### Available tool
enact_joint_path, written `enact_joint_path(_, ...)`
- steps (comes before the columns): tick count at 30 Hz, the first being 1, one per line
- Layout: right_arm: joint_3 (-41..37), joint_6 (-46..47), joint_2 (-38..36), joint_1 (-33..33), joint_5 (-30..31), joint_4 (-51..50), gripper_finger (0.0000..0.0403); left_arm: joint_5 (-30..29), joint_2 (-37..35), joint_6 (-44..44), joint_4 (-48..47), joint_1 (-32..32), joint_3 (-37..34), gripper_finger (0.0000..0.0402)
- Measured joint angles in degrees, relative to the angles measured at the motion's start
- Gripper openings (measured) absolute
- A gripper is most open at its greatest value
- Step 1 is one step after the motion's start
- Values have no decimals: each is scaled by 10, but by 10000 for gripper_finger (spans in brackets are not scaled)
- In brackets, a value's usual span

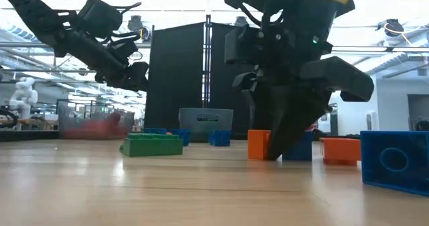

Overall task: Sort blocks
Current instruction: Put the orange game piece into the top left black transparent bin

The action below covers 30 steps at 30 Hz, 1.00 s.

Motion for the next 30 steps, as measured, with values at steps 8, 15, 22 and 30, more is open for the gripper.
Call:
enact_joint_path(8, 0, 0, 0, -5, -4, -6, 48, 0, 0, -1, 5, 0, 0, 322)
enact_joint_path(15, 10, 1, 2, -8, 51, 6, 1, 51, 0, -1, 15, -1, 0, 322)
enact_joint_path(22, 43, 22, 2, -23, 53, -57, 12, 59, 0, -1, 10, -8, 0, 322)
enact_joint_path(30, 69, 81, -12, -63, 197, -244, 33, 60, 0, -1, 10, -27, 0, 322)
